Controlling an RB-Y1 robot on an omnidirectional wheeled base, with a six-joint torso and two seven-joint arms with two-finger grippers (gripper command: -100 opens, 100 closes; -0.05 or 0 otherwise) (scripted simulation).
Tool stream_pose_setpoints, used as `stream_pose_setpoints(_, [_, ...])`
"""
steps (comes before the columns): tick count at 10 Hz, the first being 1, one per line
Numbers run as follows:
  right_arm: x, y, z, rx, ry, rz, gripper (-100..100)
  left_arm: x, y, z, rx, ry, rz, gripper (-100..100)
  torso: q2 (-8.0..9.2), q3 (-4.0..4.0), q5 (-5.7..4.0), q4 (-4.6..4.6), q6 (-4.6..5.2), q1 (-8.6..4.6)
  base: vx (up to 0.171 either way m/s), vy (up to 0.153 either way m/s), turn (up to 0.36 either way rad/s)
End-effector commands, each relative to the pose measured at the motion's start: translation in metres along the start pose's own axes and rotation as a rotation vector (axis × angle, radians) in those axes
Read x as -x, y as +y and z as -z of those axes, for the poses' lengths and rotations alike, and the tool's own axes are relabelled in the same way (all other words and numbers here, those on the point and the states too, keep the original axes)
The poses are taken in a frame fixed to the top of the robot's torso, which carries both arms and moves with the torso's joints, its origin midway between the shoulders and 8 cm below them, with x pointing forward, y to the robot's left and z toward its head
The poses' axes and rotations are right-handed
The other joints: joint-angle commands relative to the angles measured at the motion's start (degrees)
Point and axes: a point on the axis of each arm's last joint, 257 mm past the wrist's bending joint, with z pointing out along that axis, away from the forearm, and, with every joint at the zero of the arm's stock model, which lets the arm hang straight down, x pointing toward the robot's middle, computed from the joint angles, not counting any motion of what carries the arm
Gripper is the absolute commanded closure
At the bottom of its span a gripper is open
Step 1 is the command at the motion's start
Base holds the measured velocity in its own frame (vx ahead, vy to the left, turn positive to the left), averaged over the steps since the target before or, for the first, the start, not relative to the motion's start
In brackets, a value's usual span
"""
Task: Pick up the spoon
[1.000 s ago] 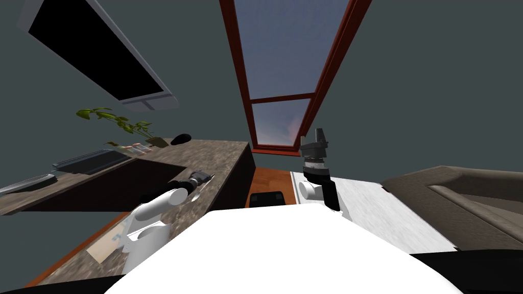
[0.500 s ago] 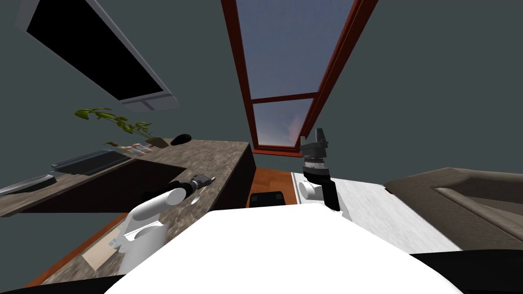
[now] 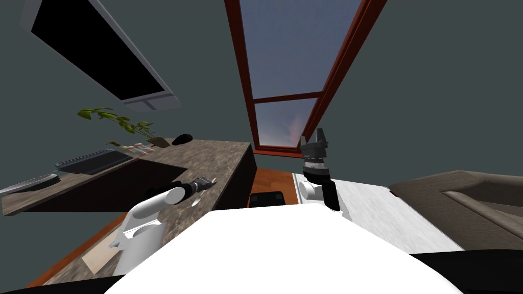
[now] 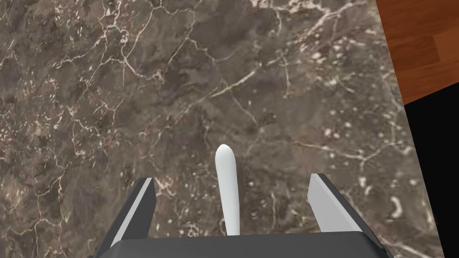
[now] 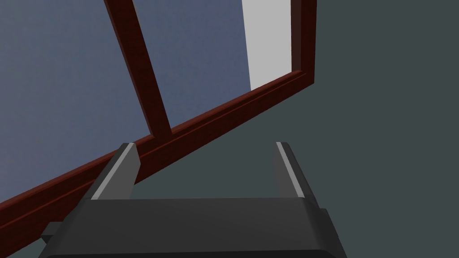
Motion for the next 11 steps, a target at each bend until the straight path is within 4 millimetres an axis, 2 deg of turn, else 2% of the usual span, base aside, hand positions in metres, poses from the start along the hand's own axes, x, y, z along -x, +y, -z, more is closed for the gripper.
stream_pose_setpoints(1, [0.0, 0.0, 0.0, 0.0, 0.0, 0.0, 0, 0.007, 0.006, 0.001, 0.034, -0.026, 0.006, -100, 0.0, 0.0, 0.0, 0.0, 0.0, 0.0, 0.025, 0.026, 0.01])
stream_pose_setpoints(8, [0.0, 0.0, 0.0, 0.0, 0.0, 0.0, 0, 0.038, 0.03, 0.005, 0.182, -0.148, 0.029, -100, -0.02, -0.01, 0.0, 0.0, 0.0, 0.0, 0.033, 0.026, 0.023])
stream_pose_setpoints(11, [0.0, 0.0, 0.0, 0.0, 0.0, 0.0, 0, 0.055, 0.039, 0.014, 0.255, -0.223, 0.036, -100, 0.0, 0.0, 0.01, 0.0, 0.0, 0.03, 0.034, 0.035, 0.023])
